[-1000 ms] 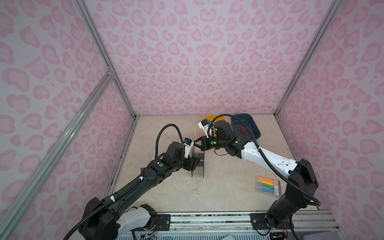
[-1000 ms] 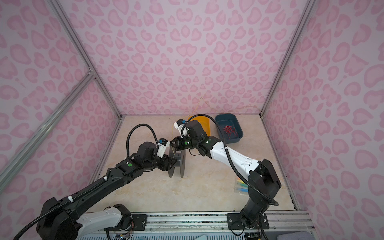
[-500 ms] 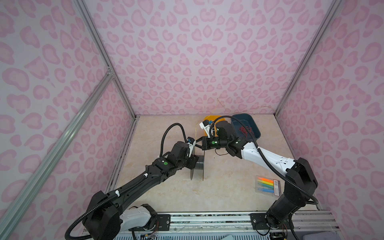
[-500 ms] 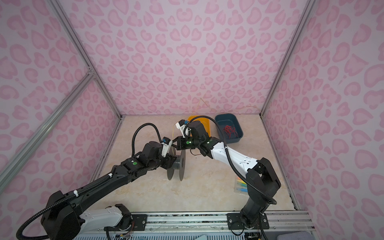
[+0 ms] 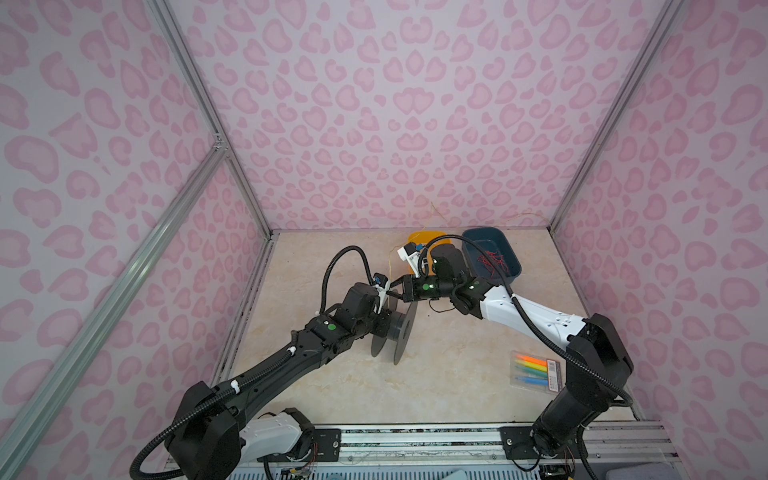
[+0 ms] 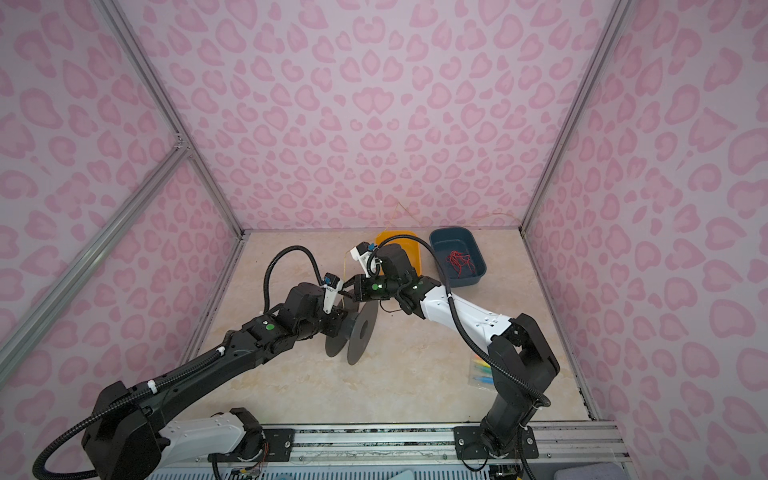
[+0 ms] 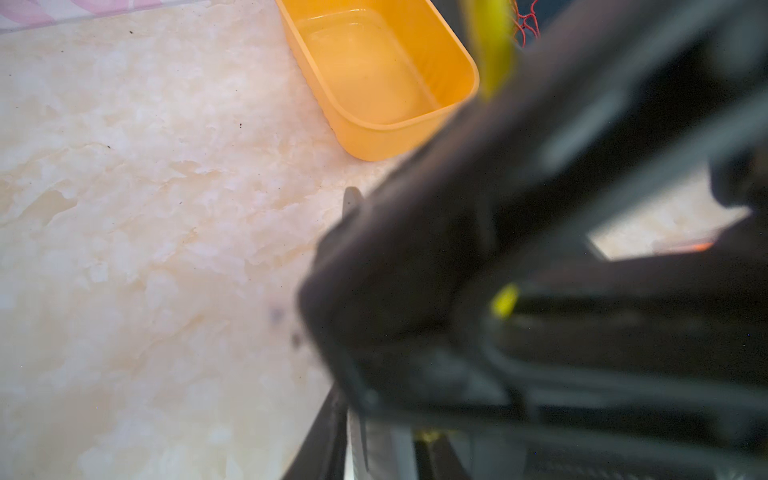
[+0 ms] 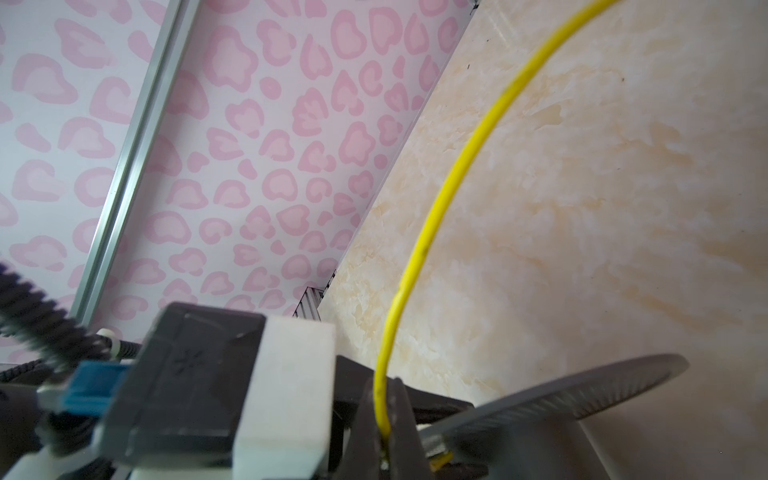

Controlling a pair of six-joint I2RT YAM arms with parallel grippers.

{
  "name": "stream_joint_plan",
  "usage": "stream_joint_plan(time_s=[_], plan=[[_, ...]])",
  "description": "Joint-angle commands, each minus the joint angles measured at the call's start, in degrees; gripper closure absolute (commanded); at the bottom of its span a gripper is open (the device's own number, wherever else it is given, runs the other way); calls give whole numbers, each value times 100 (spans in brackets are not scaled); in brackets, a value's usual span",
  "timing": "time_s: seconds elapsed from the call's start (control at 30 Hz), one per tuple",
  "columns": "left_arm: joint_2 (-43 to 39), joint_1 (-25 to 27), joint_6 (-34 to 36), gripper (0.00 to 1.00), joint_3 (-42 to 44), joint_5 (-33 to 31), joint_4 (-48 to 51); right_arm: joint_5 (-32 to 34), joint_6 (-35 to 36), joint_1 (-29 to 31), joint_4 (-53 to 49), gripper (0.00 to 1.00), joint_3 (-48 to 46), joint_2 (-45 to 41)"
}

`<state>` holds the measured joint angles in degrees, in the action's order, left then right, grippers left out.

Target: Wrap the cables

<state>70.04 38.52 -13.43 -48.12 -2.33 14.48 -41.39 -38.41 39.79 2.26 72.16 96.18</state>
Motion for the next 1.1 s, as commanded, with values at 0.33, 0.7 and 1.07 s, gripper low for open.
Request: stream_joint_plan(time_s=[0.33,0.7,1.07], plan=[[-27,15,-1,96,-125,-307,141,-69,-117,-99,309,100,-192,-44],[-153,24,13,96,-540,-781,823,91,-166,-295,235,66,-340,-467],[-294,24,120,96,-724,-938,1022,724,175,-1512,-734,49,-692,-1708]])
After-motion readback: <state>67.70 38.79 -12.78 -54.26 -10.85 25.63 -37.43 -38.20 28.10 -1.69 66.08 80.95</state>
